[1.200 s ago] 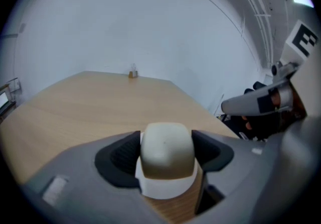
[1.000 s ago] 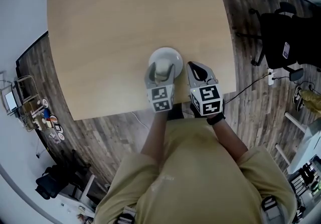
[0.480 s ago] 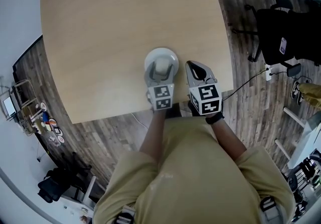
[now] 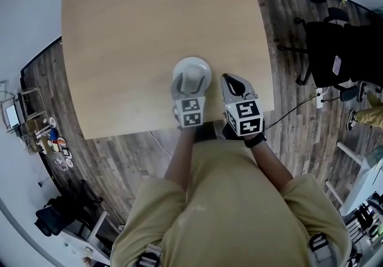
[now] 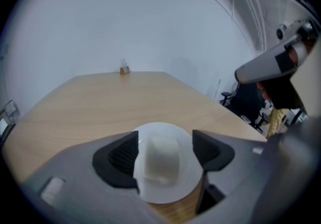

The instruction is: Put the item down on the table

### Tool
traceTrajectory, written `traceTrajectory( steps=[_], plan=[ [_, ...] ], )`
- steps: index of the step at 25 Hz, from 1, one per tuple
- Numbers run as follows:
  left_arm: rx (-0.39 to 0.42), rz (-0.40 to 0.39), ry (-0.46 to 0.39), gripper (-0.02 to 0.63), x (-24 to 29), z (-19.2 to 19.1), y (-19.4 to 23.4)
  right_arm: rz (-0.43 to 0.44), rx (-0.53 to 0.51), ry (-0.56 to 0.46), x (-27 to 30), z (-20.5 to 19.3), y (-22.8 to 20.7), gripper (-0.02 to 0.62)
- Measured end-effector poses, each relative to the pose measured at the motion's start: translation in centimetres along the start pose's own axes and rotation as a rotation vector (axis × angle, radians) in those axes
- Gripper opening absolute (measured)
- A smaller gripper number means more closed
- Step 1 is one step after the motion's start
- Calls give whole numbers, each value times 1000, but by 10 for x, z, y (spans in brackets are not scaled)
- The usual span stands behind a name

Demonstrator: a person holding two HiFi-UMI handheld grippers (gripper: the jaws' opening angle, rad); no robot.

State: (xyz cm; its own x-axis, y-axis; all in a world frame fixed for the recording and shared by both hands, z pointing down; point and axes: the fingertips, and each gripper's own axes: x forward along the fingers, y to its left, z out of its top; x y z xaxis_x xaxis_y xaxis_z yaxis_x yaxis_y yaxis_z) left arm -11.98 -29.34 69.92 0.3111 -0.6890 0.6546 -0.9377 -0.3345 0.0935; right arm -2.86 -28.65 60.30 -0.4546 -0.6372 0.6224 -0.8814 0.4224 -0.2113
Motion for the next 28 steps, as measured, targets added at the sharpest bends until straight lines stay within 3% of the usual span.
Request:
traceTrajectory(
  steps=[9, 14, 17, 23, 28],
  plan=[
    [-75, 79, -222, 251, -90, 73, -25, 51, -65, -145, -63, 37, 8, 6],
    [-114, 131, -339, 182, -155, 109, -39, 67, -103, -259, -107, 63, 15, 6],
    [-150, 155, -454, 119, -194, 131, -53, 89, -123, -323, -136, 74, 20, 6],
    [-132, 202, -605, 48, -261, 140, -84, 132, -186, -439, -200, 78, 42, 6],
    [-119, 216, -668, 3, -300, 134, -113, 159, -240, -501, -242, 72, 55, 6]
  ],
)
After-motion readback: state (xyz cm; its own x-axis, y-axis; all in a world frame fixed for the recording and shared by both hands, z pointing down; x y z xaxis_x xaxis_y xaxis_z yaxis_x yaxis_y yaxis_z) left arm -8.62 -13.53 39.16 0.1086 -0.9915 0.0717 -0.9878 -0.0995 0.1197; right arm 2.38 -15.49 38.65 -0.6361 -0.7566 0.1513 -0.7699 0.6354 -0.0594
